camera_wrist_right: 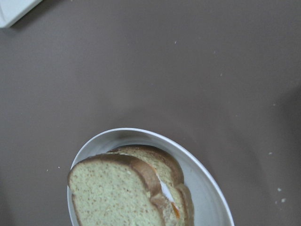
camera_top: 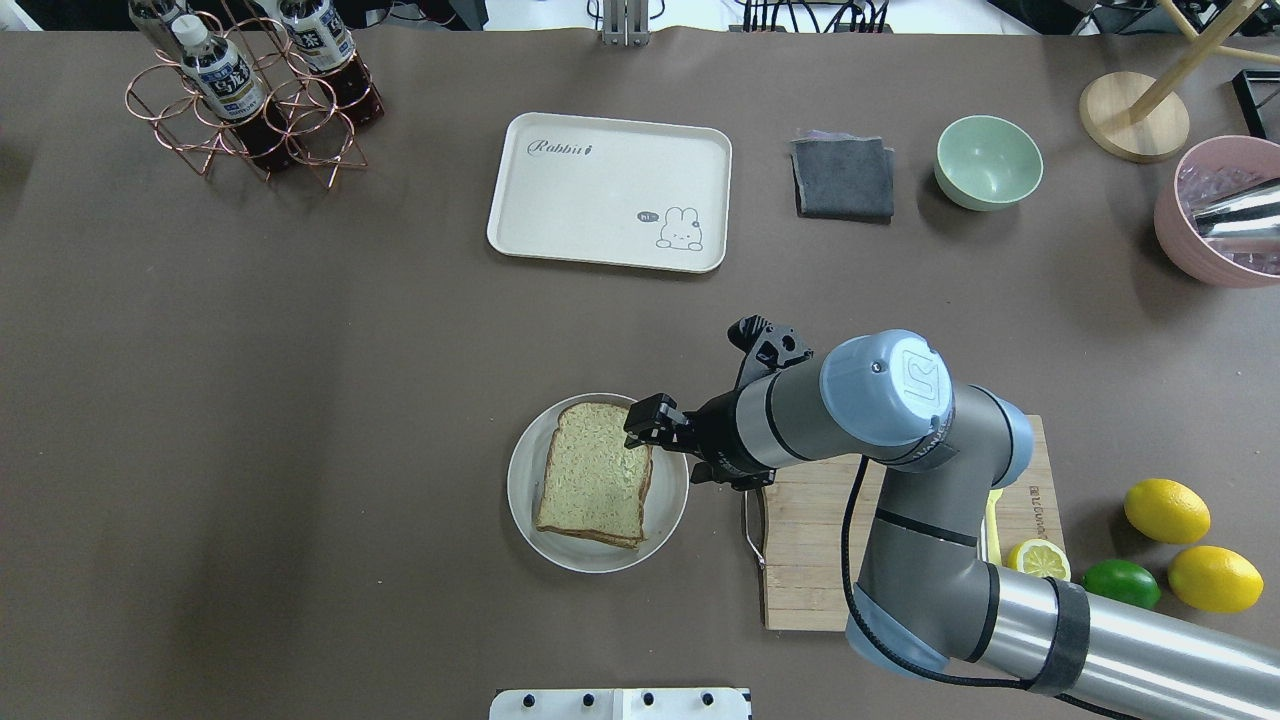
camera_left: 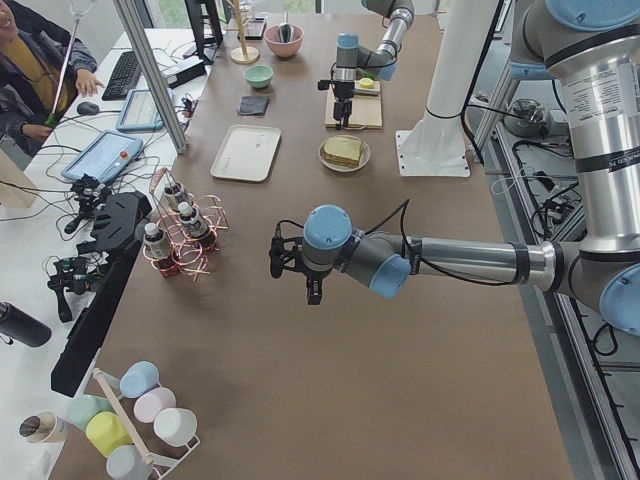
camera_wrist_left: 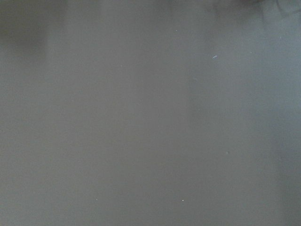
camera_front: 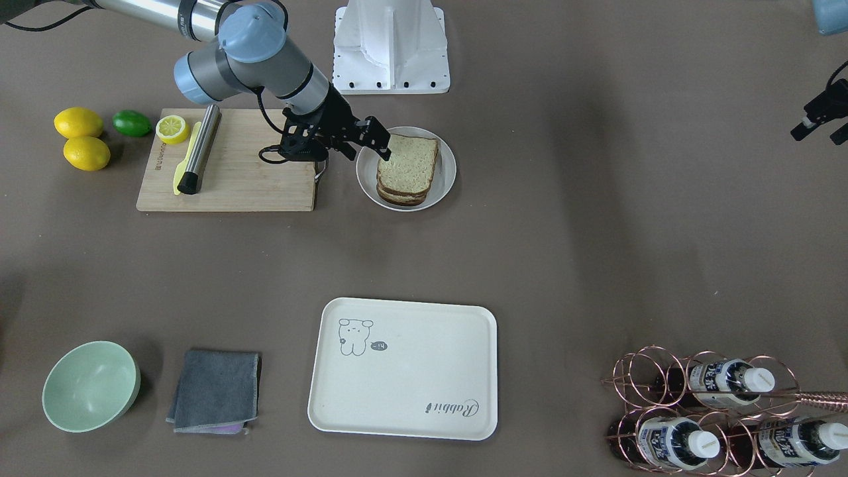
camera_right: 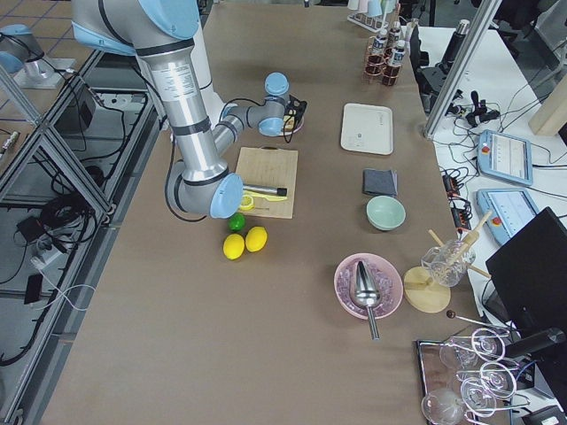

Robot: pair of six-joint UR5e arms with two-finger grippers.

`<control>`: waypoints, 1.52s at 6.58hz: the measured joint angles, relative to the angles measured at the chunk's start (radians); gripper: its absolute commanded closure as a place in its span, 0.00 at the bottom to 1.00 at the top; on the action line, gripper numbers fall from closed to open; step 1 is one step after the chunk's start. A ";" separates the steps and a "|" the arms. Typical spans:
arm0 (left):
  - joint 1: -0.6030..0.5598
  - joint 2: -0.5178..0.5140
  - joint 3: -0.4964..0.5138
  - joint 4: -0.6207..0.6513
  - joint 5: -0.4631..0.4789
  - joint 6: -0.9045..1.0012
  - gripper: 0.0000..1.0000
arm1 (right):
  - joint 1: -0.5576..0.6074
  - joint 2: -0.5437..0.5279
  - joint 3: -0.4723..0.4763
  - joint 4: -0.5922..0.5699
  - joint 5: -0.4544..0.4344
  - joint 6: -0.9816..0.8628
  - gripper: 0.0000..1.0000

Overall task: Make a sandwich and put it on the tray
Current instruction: 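Withdraw the right gripper while the left gripper reaches to the plate rim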

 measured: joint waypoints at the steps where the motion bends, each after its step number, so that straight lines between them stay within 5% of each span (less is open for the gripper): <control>1: 0.075 -0.044 -0.014 -0.005 0.010 -0.080 0.02 | 0.037 -0.021 0.014 -0.002 0.033 -0.010 0.00; 3: 0.241 -0.127 -0.063 -0.011 0.084 -0.229 0.02 | 0.122 -0.064 0.027 -0.005 0.119 -0.065 0.00; 7: 0.666 -0.360 -0.115 0.028 0.397 -0.770 0.04 | 0.315 -0.180 0.031 -0.005 0.331 -0.303 0.00; 10: 0.860 -0.542 -0.107 0.189 0.544 -0.822 0.08 | 0.394 -0.258 0.030 -0.005 0.398 -0.456 0.00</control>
